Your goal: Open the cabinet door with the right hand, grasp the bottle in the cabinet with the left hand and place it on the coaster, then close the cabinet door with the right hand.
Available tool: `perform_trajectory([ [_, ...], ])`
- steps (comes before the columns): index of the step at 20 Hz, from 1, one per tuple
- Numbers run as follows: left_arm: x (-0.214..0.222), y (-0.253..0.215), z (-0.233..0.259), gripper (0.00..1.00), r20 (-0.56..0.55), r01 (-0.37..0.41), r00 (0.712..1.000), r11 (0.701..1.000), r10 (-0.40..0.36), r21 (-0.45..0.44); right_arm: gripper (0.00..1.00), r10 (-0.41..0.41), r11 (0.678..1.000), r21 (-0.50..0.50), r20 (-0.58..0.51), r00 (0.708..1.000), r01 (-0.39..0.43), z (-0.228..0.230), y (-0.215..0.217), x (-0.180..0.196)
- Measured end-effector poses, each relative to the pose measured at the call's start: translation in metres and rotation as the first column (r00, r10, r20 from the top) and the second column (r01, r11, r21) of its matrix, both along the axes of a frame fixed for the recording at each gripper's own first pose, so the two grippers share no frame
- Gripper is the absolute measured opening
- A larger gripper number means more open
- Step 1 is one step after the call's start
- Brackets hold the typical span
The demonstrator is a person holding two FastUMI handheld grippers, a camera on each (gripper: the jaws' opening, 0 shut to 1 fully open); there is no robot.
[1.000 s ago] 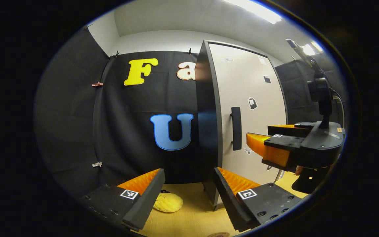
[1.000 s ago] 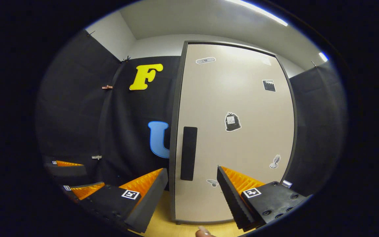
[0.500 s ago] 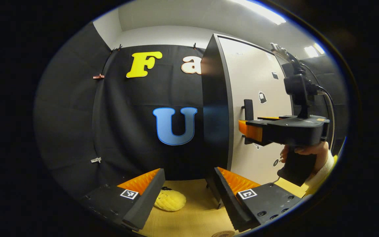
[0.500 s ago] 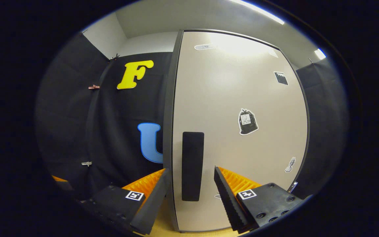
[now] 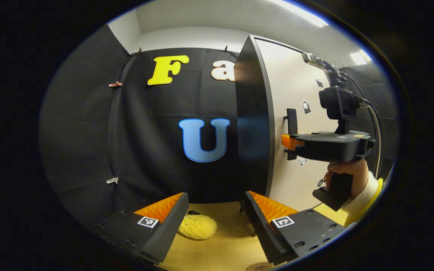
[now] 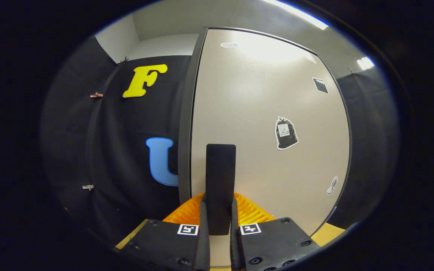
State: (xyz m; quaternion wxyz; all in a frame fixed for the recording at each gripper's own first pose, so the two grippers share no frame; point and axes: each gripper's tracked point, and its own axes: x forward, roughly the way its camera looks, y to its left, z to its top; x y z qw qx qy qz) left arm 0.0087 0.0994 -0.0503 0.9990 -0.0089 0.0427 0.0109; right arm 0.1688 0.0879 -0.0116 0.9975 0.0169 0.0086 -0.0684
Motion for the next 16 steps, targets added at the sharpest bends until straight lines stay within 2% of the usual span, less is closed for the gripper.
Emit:
perform_trajectory([
  [1,-0.002,0.0,-0.001,0.94,-0.002,0.0,1.0,1.0,0.0,-0.004,0.15,0.005,1.0,-0.001,-0.003,1.0,-0.005,0.002,0.001,-0.003],
  [4,-0.002,0.002,0.003,0.94,0.002,-0.005,1.0,1.0,0.005,-0.006,0.15,0.025,1.0,-0.003,-0.025,0.999,-0.025,0.002,0.001,-0.011],
  [9,-0.015,-0.017,0.014,0.94,0.021,0.005,1.0,1.0,-0.006,0.018,0.15,0.078,0.997,0.025,-0.019,0.997,-0.077,0.009,0.002,-0.055],
  [12,-0.03,-0.05,0.016,0.94,0.036,0.058,0.998,0.998,-0.059,0.005,0.15,0.097,0.995,0.0,-0.001,0.995,-0.097,0.013,-0.01,-0.094],
  [16,-0.033,-0.089,0.028,0.94,0.05,0.138,0.989,0.99,-0.137,-0.009,0.14,0.134,0.991,0.015,-0.008,0.991,-0.134,0.015,-0.021,-0.129],
])
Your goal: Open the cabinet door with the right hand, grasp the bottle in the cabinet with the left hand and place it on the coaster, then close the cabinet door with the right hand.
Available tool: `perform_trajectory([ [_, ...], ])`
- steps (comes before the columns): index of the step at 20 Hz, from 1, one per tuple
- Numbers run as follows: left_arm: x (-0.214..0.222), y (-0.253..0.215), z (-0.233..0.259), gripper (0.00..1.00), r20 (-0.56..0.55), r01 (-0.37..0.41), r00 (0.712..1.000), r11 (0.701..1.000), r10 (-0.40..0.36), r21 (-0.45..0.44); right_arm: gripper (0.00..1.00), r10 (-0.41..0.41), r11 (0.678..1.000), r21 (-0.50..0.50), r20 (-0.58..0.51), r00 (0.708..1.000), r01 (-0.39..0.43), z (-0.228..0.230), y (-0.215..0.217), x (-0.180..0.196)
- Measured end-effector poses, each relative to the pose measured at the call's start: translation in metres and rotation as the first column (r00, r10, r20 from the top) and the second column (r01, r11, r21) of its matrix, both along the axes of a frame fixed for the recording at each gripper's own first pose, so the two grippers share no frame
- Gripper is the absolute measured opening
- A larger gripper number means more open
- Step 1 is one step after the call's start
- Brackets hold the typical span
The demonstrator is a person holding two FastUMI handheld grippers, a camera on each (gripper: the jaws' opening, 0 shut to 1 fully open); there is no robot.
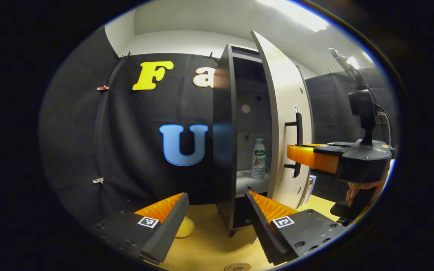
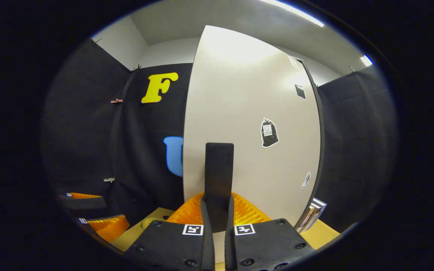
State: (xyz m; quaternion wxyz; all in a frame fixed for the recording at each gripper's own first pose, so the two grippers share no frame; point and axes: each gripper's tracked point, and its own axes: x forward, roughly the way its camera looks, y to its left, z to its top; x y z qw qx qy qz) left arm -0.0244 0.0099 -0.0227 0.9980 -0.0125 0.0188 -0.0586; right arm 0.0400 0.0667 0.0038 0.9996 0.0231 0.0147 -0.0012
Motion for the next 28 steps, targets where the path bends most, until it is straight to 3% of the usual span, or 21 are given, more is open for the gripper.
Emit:
perform_trajectory([
  [10,-0.015,-0.069,0.016,0.94,0.029,0.096,0.995,0.995,-0.097,0.027,0.14,0.001,1.0,-0.003,-0.006,1.0,-0.001,0.007,-0.047,-0.069],
  [16,-0.009,-0.132,0.017,0.94,0.036,0.19,0.981,0.981,-0.191,0.027,0.14,-0.049,0.999,-0.013,-0.017,0.999,0.049,0.002,-0.11,-0.133],
  [23,0.003,-0.201,0.007,0.94,0.008,0.301,0.954,0.953,-0.301,0.017,0.13,-0.154,0.987,-0.046,-0.004,0.988,0.153,0.005,-0.169,-0.165],
  [28,0.0,-0.237,0.01,0.94,0.011,0.311,0.95,0.95,-0.312,0.025,0.13,-0.19,0.979,-0.076,-0.011,0.982,0.188,0.001,-0.206,-0.179],
])
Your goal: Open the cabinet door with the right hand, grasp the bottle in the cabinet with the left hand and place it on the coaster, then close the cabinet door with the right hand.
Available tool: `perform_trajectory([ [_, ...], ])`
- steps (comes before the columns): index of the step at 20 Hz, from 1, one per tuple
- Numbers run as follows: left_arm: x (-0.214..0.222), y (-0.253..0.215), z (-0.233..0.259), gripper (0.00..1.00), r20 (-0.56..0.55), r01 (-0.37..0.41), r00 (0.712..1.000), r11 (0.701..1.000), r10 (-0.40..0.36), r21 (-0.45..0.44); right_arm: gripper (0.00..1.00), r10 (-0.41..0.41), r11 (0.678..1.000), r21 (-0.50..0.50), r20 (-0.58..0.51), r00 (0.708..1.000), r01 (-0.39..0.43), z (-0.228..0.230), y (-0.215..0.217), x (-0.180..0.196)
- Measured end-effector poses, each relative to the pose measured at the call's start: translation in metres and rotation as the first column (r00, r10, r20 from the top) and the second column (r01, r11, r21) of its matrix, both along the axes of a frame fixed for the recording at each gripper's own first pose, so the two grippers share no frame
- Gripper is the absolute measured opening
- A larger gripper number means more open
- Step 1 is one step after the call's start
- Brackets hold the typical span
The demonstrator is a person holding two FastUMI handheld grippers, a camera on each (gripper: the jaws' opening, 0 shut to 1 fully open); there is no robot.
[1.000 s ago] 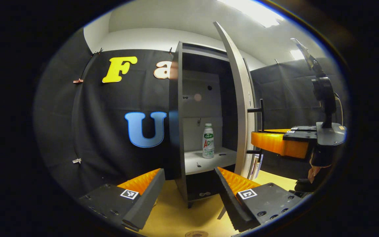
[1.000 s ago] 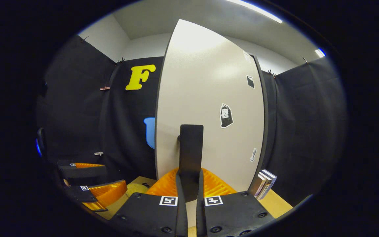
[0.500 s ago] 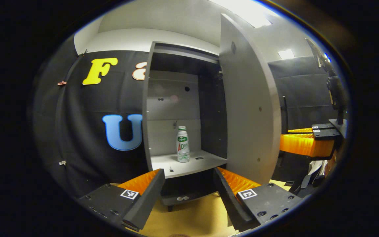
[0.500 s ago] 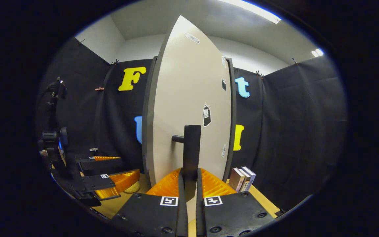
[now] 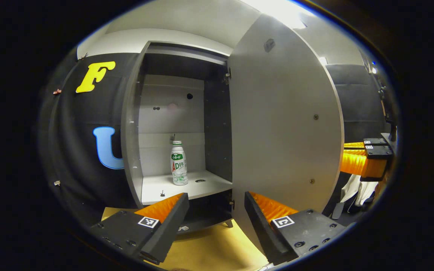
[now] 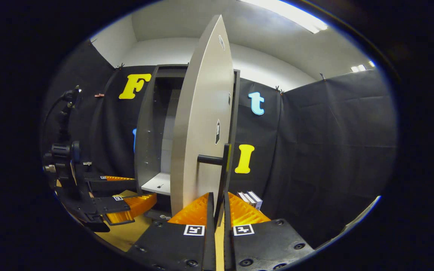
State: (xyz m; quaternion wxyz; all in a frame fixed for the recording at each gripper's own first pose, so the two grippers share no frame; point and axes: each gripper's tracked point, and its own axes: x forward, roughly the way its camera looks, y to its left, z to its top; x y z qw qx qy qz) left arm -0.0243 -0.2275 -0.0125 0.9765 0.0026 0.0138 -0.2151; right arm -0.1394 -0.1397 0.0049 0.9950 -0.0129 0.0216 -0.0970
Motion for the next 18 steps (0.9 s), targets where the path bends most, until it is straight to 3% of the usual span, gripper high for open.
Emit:
perform_trajectory([
  [4,-0.002,-0.023,-0.001,0.93,0.002,-0.024,1.0,1.0,0.024,-0.002,0.1,0.018,0.996,0.082,0.0,1.0,-0.018,-0.001,-0.031,-0.006],
  [7,-0.005,-0.032,0.001,0.91,0.001,-0.062,0.998,0.998,0.062,-0.003,0.07,0.023,0.999,0.032,0.001,1.0,-0.023,-0.002,-0.059,-0.009],
  [12,-0.004,-0.045,-0.006,0.94,-0.014,-0.107,0.994,0.994,0.108,0.011,0.07,0.066,0.996,0.056,-0.001,0.998,-0.066,-0.001,-0.079,-0.009],
  [16,0.018,-0.026,-0.001,0.89,0.019,-0.196,0.981,0.98,0.195,0.039,0.07,0.077,0.993,0.087,-0.001,0.997,-0.076,-0.003,-0.09,-0.011],
  [18,0.04,-0.012,0.006,0.91,0.039,-0.239,0.971,0.97,0.238,0.039,0.07,0.072,0.993,0.092,0.001,0.997,-0.072,-0.003,-0.098,-0.01],
])
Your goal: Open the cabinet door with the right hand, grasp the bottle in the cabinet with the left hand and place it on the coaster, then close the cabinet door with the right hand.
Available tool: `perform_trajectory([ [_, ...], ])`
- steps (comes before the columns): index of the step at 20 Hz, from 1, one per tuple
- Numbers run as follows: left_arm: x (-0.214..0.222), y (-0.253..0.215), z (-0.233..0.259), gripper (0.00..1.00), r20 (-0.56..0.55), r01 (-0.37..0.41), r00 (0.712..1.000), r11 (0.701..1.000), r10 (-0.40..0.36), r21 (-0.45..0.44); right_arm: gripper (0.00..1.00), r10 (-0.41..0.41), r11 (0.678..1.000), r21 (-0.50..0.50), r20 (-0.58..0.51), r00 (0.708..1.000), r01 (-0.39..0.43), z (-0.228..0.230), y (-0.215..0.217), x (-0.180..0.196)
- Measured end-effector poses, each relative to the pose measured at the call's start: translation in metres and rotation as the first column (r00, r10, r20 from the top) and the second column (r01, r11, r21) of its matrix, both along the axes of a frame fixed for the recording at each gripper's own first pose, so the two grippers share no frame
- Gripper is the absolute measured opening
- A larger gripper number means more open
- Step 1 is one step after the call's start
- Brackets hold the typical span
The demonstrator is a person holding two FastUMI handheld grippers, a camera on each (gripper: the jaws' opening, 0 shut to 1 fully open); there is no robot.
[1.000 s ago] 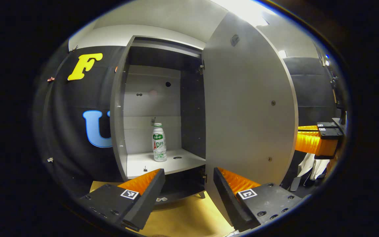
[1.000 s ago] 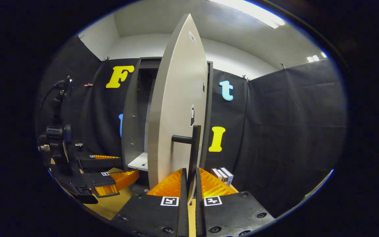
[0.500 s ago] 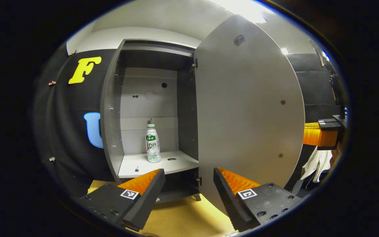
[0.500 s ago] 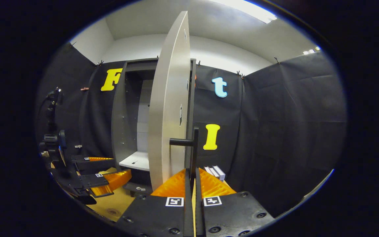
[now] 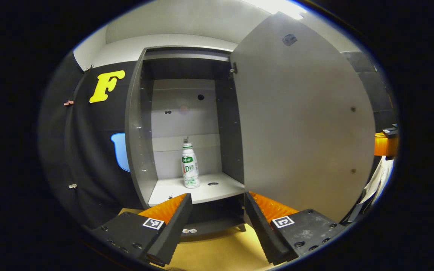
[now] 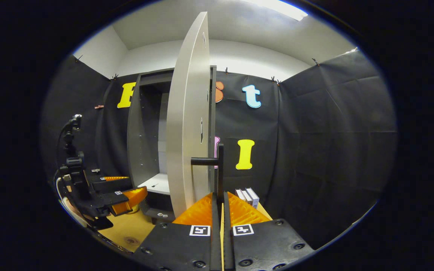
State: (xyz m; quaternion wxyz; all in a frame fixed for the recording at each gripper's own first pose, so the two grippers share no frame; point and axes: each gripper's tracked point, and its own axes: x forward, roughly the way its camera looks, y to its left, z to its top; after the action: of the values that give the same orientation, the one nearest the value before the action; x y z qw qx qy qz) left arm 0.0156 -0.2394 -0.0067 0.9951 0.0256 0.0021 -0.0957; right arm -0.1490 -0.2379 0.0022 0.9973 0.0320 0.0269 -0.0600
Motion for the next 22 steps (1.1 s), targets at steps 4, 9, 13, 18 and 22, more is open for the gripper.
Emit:
perform_trajectory([
  [4,0.056,0.021,0.018,0.9,0.039,-0.04,0.998,0.998,0.041,-0.041,0.07,-0.024,1.0,0.02,-0.006,1.0,0.024,-0.001,-0.004,-0.003],
  [9,0.139,0.032,0.031,0.91,0.078,-0.05,0.996,0.998,0.052,-0.026,0.07,-0.12,0.992,-0.035,-0.016,0.993,0.119,-0.001,-0.013,-0.017],
  [13,0.204,0.035,0.026,0.91,0.074,-0.063,0.995,0.997,0.066,-0.037,0.07,-0.255,0.962,-0.109,-0.027,0.967,0.251,0.0,-0.021,-0.039],
  [18,0.274,0.043,0.01,0.91,0.074,-0.075,0.995,0.997,0.074,0.008,0.06,-0.433,0.896,-0.124,-0.022,0.901,0.427,0.008,-0.028,-0.07],
  [22,0.308,0.036,-0.006,0.9,0.054,-0.05,0.997,0.998,0.049,0.023,0.07,-0.505,0.857,-0.134,-0.021,0.863,0.498,0.015,-0.023,-0.068],
])
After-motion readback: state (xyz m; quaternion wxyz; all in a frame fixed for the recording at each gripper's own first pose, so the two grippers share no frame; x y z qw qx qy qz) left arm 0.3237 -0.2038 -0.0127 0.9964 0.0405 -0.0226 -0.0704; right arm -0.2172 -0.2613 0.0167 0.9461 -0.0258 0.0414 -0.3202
